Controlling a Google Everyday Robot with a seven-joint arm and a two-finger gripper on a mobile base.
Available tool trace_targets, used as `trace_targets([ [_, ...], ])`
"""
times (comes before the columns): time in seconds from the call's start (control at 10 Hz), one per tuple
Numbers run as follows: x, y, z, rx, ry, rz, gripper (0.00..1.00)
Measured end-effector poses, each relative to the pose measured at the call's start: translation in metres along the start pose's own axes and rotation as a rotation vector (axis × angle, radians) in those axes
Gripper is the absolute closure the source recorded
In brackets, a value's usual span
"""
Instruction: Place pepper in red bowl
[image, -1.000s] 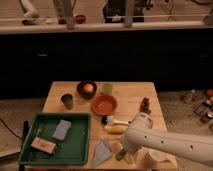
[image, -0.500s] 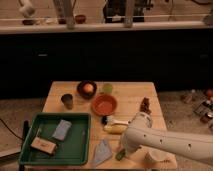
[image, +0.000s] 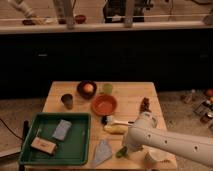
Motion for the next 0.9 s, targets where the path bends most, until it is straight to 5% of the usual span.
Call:
trace_targets([
  [0.9,-0.011,-0.013,-0.038,0.052,0.027,-0.053,1.0],
])
